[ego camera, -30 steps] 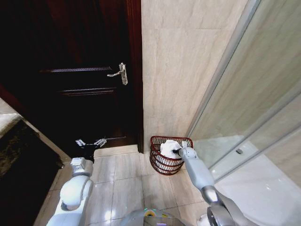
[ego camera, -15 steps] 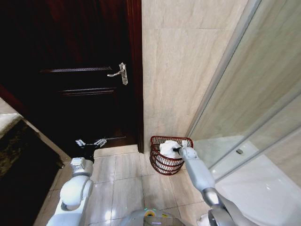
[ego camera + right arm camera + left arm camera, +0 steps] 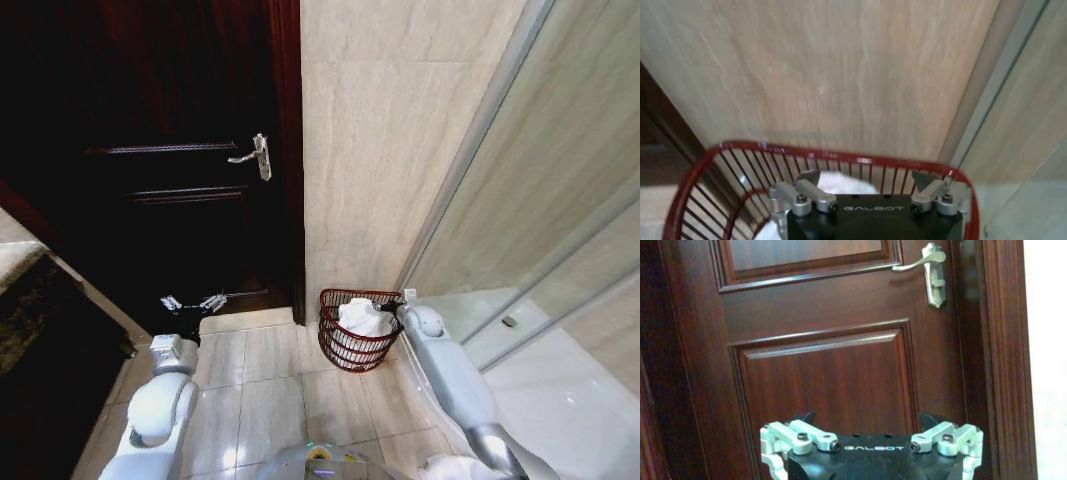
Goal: Discard the used towel into the hamper.
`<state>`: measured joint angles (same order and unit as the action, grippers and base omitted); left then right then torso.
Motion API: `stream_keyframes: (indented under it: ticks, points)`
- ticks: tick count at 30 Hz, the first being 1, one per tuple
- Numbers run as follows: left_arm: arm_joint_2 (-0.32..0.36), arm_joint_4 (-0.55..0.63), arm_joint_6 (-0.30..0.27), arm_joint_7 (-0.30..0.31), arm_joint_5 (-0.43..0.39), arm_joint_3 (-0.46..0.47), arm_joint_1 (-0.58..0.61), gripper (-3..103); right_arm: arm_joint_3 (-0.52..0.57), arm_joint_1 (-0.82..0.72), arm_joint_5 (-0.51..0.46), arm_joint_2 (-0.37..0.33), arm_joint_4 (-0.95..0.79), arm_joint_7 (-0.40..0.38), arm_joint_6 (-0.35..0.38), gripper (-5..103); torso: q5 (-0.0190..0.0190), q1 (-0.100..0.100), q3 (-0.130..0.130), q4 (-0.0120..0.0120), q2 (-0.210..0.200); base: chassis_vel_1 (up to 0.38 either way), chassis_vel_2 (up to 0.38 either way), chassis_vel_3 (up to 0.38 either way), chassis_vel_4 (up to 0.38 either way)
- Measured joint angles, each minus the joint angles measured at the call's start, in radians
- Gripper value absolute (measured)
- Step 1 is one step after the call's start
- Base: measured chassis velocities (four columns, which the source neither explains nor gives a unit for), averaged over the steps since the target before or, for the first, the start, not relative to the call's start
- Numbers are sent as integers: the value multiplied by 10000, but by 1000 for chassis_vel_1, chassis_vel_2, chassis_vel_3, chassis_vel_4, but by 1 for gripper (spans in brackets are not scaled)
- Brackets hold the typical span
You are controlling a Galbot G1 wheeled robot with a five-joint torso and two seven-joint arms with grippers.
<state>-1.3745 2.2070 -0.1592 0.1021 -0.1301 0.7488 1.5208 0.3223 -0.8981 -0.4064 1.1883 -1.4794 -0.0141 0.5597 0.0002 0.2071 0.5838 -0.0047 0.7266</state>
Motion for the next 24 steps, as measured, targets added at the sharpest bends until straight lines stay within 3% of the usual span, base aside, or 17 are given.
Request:
stream_keyframes:
  ticks: [3, 4, 7, 8, 10, 15, 17, 23, 24]
  points:
    - [0, 0, 0, 0, 0, 0, -1, 100, 290, -758, 138, -70, -892, -92, -1463, 100, 0, 0, 0, 1, 0, 0, 0, 0, 0]
    - [0, 0, 0, 0, 0, 0, -1, 100, 290, -758, 138, -70, -892, -92, -1463, 100, 0, 0, 0, 1, 0, 0, 0, 0, 0]
    - [0, 0, 0, 0, 0, -1, 0, 100, 849, -1980, 833, 95, -1944, -106, -3989, 100, -1, 0, 0, 1, 0, 0, 0, 0, 0]
    - [0, 0, 0, 0, 0, -1, 0, 100, 849, -1980, 833, 95, -1944, -106, -3989, 100, -1, 0, 0, 1, 0, 0, 0, 0, 0]
    - [0, 0, 0, -1, 0, 0, 0, 100, 1277, -2920, 1346, 363, -2678, -79, -4874, 100, -1, 0, 0, 1, 0, 0, 0, 0, 0]
    - [0, 0, 0, 0, 0, 0, -1, 100, 1783, -4291, 2024, 818, -4033, 59, -5476, 100, -3, -1, 0, -1, 0, 0, 0, 0, 0]
    - [0, 0, 0, 0, 0, 0, 0, 100, 2120, -5125, 2739, 1257, -4942, 167, -5951, 100, -1, -1, 0, 0, 1, 0, 0, 0, 0]
    - [-1, 0, 0, 0, 0, 0, 0, 100, 2963, -5834, 3125, 1777, -5757, 662, -6181, 100, -3, -1, 0, 1, 1, 0, 0, 0, 0]
    - [0, 0, 0, 0, 0, -1, 0, 100, 3643, -6034, 2895, 2057, -6027, 1065, -6186, 100, -2, -1, 0, 2, 1, 0, 0, 0, 0]
